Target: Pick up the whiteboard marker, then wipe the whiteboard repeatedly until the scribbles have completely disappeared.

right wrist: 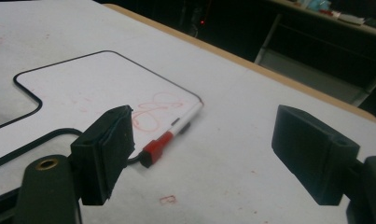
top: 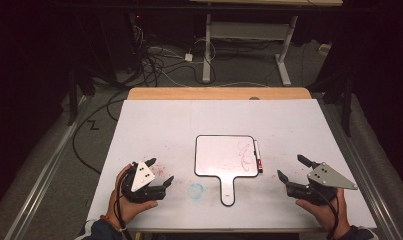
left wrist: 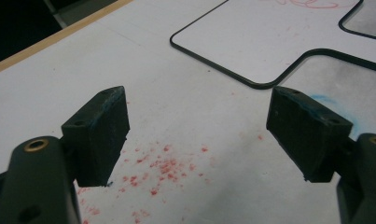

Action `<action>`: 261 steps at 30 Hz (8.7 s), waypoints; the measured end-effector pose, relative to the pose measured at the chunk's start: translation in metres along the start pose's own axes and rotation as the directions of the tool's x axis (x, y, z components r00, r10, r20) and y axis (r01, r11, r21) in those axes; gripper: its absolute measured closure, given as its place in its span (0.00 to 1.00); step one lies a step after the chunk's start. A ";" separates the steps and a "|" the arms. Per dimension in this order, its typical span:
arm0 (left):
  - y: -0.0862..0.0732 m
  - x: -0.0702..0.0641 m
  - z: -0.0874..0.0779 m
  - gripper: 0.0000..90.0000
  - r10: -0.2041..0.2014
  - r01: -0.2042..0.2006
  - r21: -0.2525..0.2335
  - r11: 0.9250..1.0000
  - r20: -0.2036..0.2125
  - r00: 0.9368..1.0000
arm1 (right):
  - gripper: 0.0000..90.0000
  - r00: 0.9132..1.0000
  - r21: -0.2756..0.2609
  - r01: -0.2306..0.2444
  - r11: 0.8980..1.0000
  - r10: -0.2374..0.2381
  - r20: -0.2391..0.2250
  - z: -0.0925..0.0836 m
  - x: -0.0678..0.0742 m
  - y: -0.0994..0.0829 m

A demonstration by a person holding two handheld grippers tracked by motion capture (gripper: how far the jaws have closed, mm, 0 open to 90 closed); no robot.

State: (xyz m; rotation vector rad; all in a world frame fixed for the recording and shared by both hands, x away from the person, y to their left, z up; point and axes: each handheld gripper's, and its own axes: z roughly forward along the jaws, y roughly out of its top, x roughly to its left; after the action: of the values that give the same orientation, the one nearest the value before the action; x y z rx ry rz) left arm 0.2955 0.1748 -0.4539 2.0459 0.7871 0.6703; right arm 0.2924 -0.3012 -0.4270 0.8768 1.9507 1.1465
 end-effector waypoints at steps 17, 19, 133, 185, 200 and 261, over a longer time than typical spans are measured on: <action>-0.005 -0.008 0.007 0.22 0.050 -0.051 0.052 0.997 0.015 0.999 | 0.35 0.990 0.169 -0.044 0.985 0.066 -0.128 0.025 -0.011 -0.001; -0.006 -0.008 0.006 0.22 0.053 -0.053 0.061 0.997 0.011 0.999 | 0.36 0.988 0.178 -0.052 0.983 0.077 -0.133 0.030 -0.013 0.000; 0.109 -0.056 0.105 0.87 -0.045 0.094 -0.117 0.989 0.369 0.929 | 0.79 0.879 -0.039 -0.129 0.991 0.096 -0.468 0.078 0.044 0.089; 0.175 -0.070 0.254 0.87 -0.020 0.019 0.006 1.000 0.261 0.965 | 0.35 0.960 0.103 0.045 0.994 -0.015 -0.281 0.037 0.003 -0.005; 0.158 -0.061 0.236 0.88 -0.037 0.041 -0.008 0.999 0.265 0.964 | 0.35 0.955 0.110 0.067 0.992 -0.032 -0.295 0.038 0.008 -0.004; 0.155 -0.105 0.227 0.88 0.041 -0.030 -0.031 0.999 0.463 0.885 | 0.36 0.963 0.119 0.046 0.992 -0.012 -0.270 0.038 -0.002 -0.007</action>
State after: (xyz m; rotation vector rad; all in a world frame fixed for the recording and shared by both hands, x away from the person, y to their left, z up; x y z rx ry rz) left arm 0.4277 -0.0881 -0.4602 2.0847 0.4574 0.1850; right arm 0.3237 -0.2890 -0.4464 0.7852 2.2688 1.1878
